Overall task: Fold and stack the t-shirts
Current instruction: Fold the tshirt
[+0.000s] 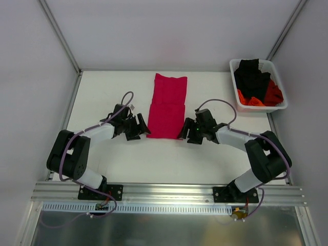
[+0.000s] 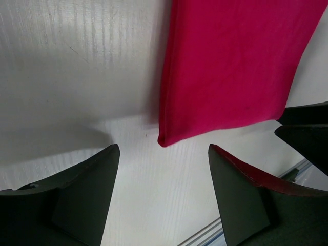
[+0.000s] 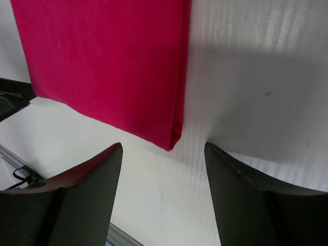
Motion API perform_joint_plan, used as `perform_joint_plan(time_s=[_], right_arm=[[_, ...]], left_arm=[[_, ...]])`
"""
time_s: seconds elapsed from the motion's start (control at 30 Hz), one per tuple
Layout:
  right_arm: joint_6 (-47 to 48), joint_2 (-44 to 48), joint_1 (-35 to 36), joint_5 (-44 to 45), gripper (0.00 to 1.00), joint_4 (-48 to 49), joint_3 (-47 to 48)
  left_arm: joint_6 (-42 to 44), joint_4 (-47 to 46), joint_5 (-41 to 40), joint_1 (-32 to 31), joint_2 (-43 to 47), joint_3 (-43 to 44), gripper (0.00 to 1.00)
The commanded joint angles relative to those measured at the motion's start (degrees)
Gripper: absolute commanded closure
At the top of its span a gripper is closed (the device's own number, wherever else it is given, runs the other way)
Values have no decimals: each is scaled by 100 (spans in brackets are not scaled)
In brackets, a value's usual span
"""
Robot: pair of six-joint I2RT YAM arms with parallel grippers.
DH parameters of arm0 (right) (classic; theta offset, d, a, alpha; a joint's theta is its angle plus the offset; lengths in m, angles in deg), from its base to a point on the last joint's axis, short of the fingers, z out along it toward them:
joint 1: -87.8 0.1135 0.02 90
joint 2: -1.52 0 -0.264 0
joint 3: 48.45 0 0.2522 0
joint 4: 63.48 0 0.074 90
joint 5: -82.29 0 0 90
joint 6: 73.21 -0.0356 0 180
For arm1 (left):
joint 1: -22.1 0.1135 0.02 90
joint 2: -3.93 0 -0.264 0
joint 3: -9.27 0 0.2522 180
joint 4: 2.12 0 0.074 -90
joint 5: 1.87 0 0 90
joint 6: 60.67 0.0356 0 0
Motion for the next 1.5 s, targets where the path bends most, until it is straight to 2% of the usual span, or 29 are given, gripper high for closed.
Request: perform_joint_plan(time_s=[0.0, 0.17, 0.33, 0.43, 0.63, 0.73, 0.77, 0.8, 0.83, 0.87, 1.0, 1.13, 1.27, 1.33, 1.47], right_arm=[[-233, -238, 68, 336, 32, 423, 159], [-347, -414, 68, 477, 41, 493, 116], [-365, -503, 94, 407, 53, 502, 28], [-348, -511, 112, 424, 58, 537, -34], [-295, -625, 121, 442, 75, 581, -34], [-242, -661, 121, 433, 81, 581, -16], [-198, -687, 112, 442, 83, 572, -8], [-189, -687, 112, 433, 91, 581, -8], [-181, -678, 121, 416, 94, 581, -16], [-189, -670, 112, 398, 98, 572, -25], [-181, -486, 112, 275, 100, 546, -183], [-154, -64, 165, 222, 100, 370, -639], [-110, 463, 226, 205, 100, 177, -1052], [-5, 778, 253, 108, 100, 28, -1097], [39, 1500, 471, -103, 100, -718, -1246]], left_arm=[[-201, -685, 34, 7, -252, -122, 30], [-254, -993, 60, 7, -393, -210, 34], [-342, -1133, 131, 7, -587, -333, 46], [-351, -1186, 131, 7, -596, -438, 50], [-386, -1459, 254, 15, -868, -517, 63], [-395, -1573, 306, 7, -947, -544, 76], [-395, -1591, 307, 7, -956, -553, 84], [-395, -1634, 315, 7, -974, -553, 89], [-386, -1635, 307, 7, -982, -553, 98], [-386, -1643, 307, 7, -983, -562, 100], [-386, -1547, 281, 7, -711, -737, 100], [-333, -1170, -34, -98, 96, -1167, 100], [-262, -529, -439, -590, 713, -1396, 100], [-490, -440, -440, -775, 1019, -1632, 100], [-798, 52, -624, -1109, 1723, -1853, 100]])
